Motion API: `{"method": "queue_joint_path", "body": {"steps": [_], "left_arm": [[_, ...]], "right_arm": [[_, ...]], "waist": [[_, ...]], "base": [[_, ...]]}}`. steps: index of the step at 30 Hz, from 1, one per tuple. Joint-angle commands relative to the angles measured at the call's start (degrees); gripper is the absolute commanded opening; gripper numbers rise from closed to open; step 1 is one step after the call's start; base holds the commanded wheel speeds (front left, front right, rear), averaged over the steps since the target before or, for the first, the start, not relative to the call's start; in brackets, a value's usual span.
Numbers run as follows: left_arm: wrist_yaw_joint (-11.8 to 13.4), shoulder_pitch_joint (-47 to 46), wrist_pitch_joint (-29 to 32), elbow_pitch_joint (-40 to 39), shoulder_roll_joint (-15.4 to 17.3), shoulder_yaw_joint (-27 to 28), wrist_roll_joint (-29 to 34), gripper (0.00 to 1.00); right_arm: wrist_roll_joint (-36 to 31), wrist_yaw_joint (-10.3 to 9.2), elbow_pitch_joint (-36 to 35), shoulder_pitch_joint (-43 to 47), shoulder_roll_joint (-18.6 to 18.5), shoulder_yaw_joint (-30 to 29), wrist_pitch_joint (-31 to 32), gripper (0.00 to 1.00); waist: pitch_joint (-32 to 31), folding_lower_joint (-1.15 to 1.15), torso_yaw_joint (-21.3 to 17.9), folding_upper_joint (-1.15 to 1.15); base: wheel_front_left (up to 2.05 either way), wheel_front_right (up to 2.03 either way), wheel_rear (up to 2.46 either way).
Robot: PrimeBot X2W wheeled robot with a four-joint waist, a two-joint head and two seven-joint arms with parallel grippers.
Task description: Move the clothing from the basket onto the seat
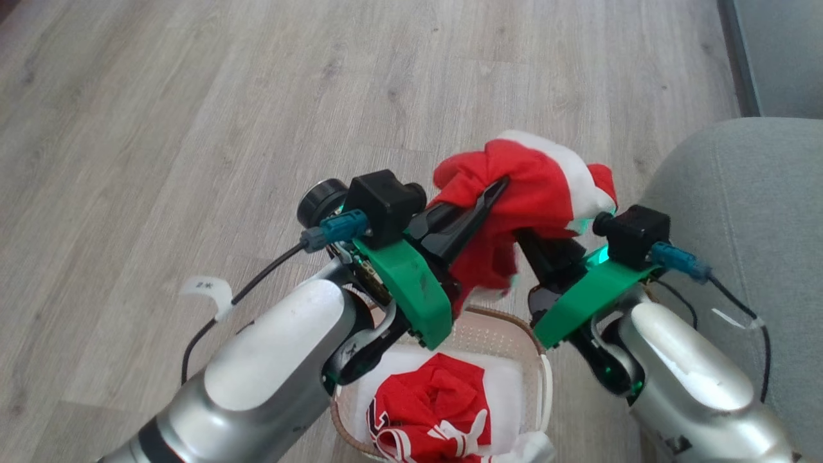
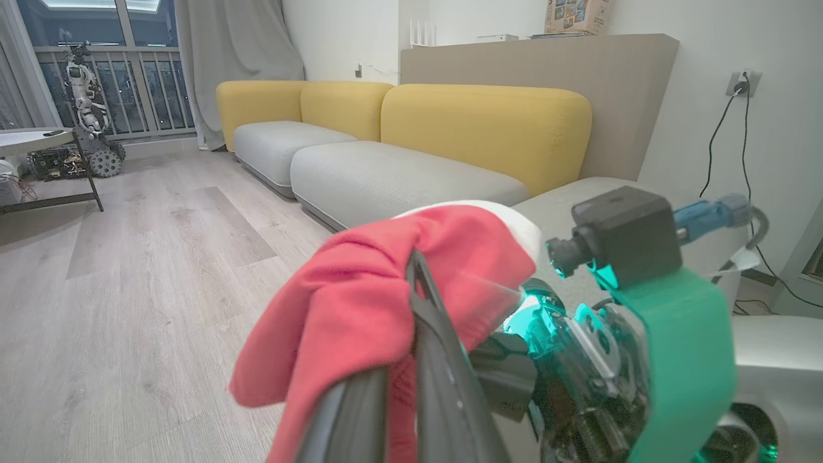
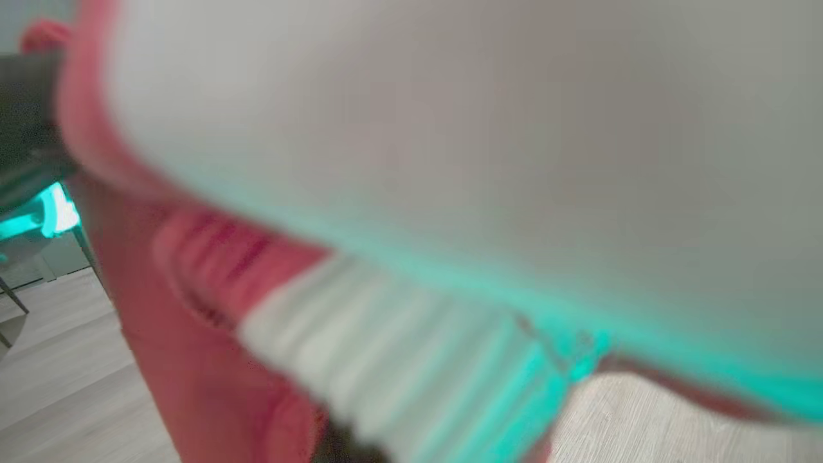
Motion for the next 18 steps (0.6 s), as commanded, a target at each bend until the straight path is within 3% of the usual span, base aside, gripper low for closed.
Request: {"method": "queue_joint_path", "body": {"steps": [1,15,16,17,18], "left_arm": [[0.3,-3.0,-0.3,-1.8,1.2,2.8,-0.5,0.0],[1.8,-0.3,-0.8,-0.3,3.1,3.5,-1.5,0.0],[1.9,0.0,-0.7,-0.3,3.2,3.4,-1.6,0.1],[2.1,0.2,-0.6,-0.4,3.3,3.3,-1.6,0.42],[2.2,0.5,-0.5,-0.4,3.3,3.2,-1.7,1.0]], "right_arm": [[-0.6,-0.01,-2.4,-1.0,0.0,-0.4,-0.6,0.0],[-5.4,-0.01,-10.6,6.5,0.5,-10.6,-0.6,0.0],[-5.8,-0.01,-11.2,7.0,0.5,-11.2,-0.6,0.0],[-6.2,-0.01,-11.8,7.4,0.4,-12.0,-0.6,0.0],[-6.6,-0.01,-12.4,7.8,0.3,-12.8,-0.6,0.0]], "waist": [[0.1,0.0,-0.2,0.0],[0.0,0.0,-2.4,0.0],[0.0,0.0,-2.7,0.0],[-0.1,0.0,-3.0,0.0],[-0.1,0.0,-3.2,0.0]], "base": [[0.0,0.0,0.0],[0.0,0.0,0.0],[0.0,0.0,0.0],[0.0,0.0,0.0],[0.0,0.0,0.0]]}}
